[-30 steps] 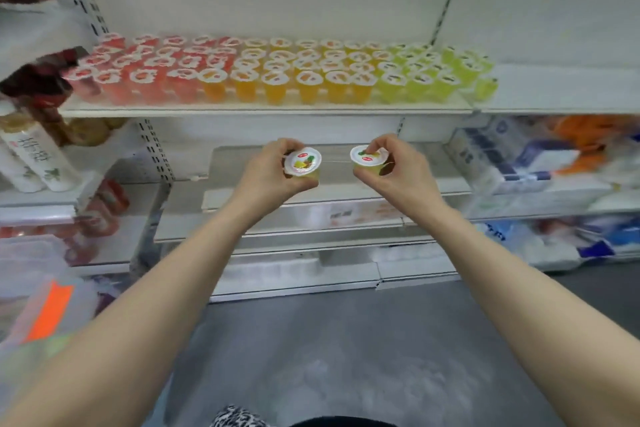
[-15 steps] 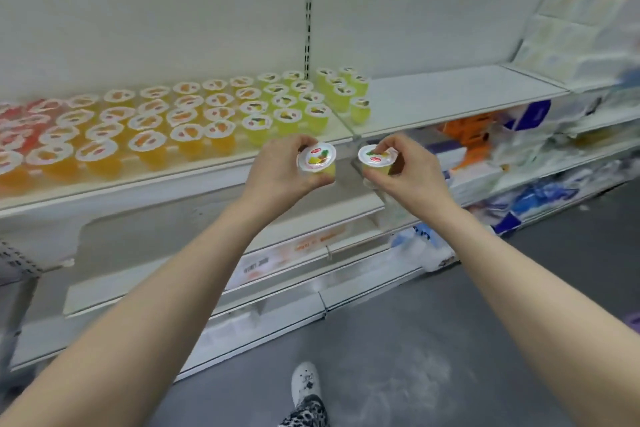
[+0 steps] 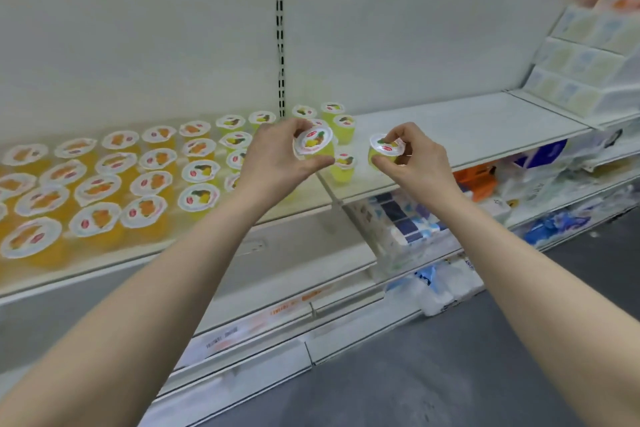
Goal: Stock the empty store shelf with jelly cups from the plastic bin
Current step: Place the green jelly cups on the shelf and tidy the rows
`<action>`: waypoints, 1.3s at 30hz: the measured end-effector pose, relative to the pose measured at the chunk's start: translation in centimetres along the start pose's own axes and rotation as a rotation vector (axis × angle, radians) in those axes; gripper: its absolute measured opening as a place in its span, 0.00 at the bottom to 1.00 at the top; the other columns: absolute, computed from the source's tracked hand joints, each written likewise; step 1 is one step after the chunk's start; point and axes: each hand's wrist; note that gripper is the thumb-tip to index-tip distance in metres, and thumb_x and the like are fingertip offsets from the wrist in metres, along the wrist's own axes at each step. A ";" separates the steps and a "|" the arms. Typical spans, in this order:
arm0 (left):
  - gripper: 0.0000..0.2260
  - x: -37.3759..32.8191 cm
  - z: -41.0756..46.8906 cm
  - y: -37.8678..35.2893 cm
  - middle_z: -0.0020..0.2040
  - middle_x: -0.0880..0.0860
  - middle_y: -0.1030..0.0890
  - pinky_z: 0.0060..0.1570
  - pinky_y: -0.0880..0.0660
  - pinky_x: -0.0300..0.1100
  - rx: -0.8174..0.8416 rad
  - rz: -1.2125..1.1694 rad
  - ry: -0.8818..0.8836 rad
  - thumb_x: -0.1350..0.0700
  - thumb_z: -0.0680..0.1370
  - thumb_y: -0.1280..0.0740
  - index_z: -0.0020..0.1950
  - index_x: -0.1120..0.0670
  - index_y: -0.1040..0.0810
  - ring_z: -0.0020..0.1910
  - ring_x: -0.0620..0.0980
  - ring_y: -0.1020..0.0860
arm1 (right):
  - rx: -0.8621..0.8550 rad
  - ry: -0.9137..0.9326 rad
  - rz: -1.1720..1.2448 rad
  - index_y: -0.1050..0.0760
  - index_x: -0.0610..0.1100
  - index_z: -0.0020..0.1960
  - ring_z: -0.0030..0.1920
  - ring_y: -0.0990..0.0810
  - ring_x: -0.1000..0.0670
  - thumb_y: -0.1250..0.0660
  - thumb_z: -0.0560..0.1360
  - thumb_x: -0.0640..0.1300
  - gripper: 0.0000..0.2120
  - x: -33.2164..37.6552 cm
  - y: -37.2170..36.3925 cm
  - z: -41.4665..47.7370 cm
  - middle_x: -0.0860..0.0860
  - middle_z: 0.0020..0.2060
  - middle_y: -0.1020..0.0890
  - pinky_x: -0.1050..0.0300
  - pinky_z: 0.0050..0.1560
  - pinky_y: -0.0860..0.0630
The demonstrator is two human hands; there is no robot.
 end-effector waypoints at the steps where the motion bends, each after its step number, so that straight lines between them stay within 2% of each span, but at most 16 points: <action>1: 0.25 0.3 0.6 -0.2 0.54 0.46 0.19 0.50 0.27 0.40 0.005 0.000 0.015 0.41 0.65 0.23 0.58 0.49 0.21 0.53 0.47 0.22 | 0.012 -0.001 -0.007 0.27 0.52 0.48 0.39 0.23 0.50 0.27 0.68 0.52 0.13 -0.5 -0.3 1.1 0.55 0.37 0.21 0.51 0.45 0.25; 3: 0.25 0.8 1.7 -0.5 0.54 0.47 0.19 0.48 0.22 0.47 0.016 0.004 0.049 0.42 0.65 0.23 0.58 0.50 0.22 0.47 0.50 0.20 | 0.053 -0.001 -0.027 0.27 0.52 0.49 0.40 0.24 0.49 0.28 0.69 0.52 0.13 -1.6 -1.2 3.0 0.53 0.38 0.22 0.51 0.46 0.26; 4: 0.26 1.2 2.1 -0.6 0.54 0.47 0.19 0.47 0.22 0.47 0.008 0.017 0.060 0.41 0.65 0.23 0.58 0.50 0.22 0.45 0.50 0.19 | 0.080 0.002 -0.035 0.27 0.51 0.49 0.41 0.24 0.48 0.28 0.69 0.52 0.13 -2.2 -1.6 4.0 0.52 0.39 0.21 0.51 0.47 0.26; 7: 0.26 1.8 2.9 -1.2 0.54 0.45 0.19 0.48 0.26 0.41 -0.045 0.080 0.095 0.38 0.64 0.25 0.58 0.48 0.22 0.51 0.47 0.21 | 0.158 0.023 -0.044 0.27 0.51 0.49 0.42 0.23 0.47 0.27 0.69 0.51 0.12 -3.9 -3.2 6.1 0.49 0.43 0.20 0.50 0.47 0.26; 11: 0.25 1.7 3.4 -2.0 0.52 0.41 0.20 0.44 0.24 0.42 -0.083 0.084 0.175 0.37 0.64 0.26 0.57 0.45 0.22 0.50 0.45 0.21 | 0.238 0.046 -0.047 0.27 0.53 0.49 0.42 0.23 0.49 0.27 0.69 0.52 0.13 -5.9 -4.8 8.2 0.51 0.44 0.21 0.52 0.45 0.26; 16: 0.29 1.2 3.8 -3.0 0.52 0.40 0.22 0.50 0.28 0.43 -0.151 0.121 0.226 0.32 0.61 0.31 0.58 0.44 0.23 0.57 0.47 0.25 | 0.262 0.094 0.016 0.28 0.54 0.48 0.40 0.24 0.53 0.26 0.69 0.52 0.14 -7.6 -6.4 10.3 0.56 0.44 0.22 0.55 0.43 0.31; 20: 0.29 0.6 3.7 -3.9 0.54 0.42 0.20 0.55 0.26 0.48 -0.167 0.127 0.274 0.34 0.63 0.28 0.59 0.45 0.23 0.58 0.47 0.25 | 0.269 0.128 0.057 0.30 0.54 0.49 0.42 0.25 0.53 0.26 0.69 0.51 0.14 -8.6 -6.8 11.3 0.57 0.45 0.23 0.55 0.45 0.30; 25: 0.28 -0.6 3.4 -4.7 0.53 0.43 0.20 0.53 0.27 0.44 -0.191 0.158 0.265 0.35 0.63 0.27 0.58 0.48 0.22 0.56 0.46 0.24 | 0.324 0.181 0.051 0.31 0.56 0.50 0.42 0.24 0.56 0.27 0.71 0.53 0.14 -9.4 -6.8 11.9 0.54 0.49 0.23 0.56 0.45 0.30; 27: 0.27 -1.4 3.5 -5.2 0.52 0.43 0.20 0.53 0.28 0.42 -0.203 0.164 0.253 0.37 0.64 0.26 0.58 0.48 0.22 0.56 0.46 0.24 | 0.366 0.216 0.017 0.30 0.56 0.52 0.44 0.23 0.53 0.28 0.71 0.52 0.14 -9.9 -6.3 12.1 0.52 0.51 0.24 0.56 0.47 0.28; 30: 0.26 -3.0 4.1 -6.0 0.52 0.43 0.20 0.53 0.29 0.42 -0.206 0.200 0.220 0.37 0.64 0.25 0.57 0.47 0.22 0.56 0.47 0.25 | 0.432 0.313 -0.042 0.27 0.54 0.60 0.54 0.23 0.49 0.28 0.73 0.52 0.17 -10.3 -4.9 12.7 0.51 0.58 0.26 0.54 0.56 0.27; 32: 0.26 -4.3 4.7 -6.8 0.52 0.44 0.20 0.54 0.30 0.43 -0.204 0.229 0.186 0.37 0.64 0.26 0.57 0.47 0.22 0.56 0.48 0.26 | 0.443 0.399 -0.111 0.27 0.53 0.64 0.59 0.25 0.49 0.31 0.75 0.52 0.18 -10.7 -3.7 13.4 0.50 0.61 0.27 0.56 0.57 0.30; 35: 0.26 -5.9 5.3 -8.9 0.54 0.47 0.20 0.55 0.34 0.39 -0.154 0.328 0.128 0.36 0.64 0.26 0.56 0.49 0.22 0.57 0.51 0.28 | 0.444 0.479 -0.213 0.27 0.50 0.67 0.63 0.28 0.46 0.39 0.80 0.52 0.16 -11.4 -2.0 14.4 0.48 0.64 0.28 0.54 0.59 0.32; 39: 0.29 -6.4 5.2 -12.5 0.57 0.49 0.22 0.62 0.35 0.42 -0.022 0.478 0.131 0.34 0.64 0.27 0.59 0.50 0.23 0.62 0.52 0.32 | 0.442 0.545 -0.344 0.28 0.47 0.68 0.63 0.28 0.43 0.45 0.83 0.49 0.17 -12.3 -0.4 15.3 0.46 0.64 0.27 0.49 0.62 0.31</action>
Point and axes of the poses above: each hand's wrist, its own z-axis towards the middle knuckle, its own y-axis out of the back of the hand, x = y × z
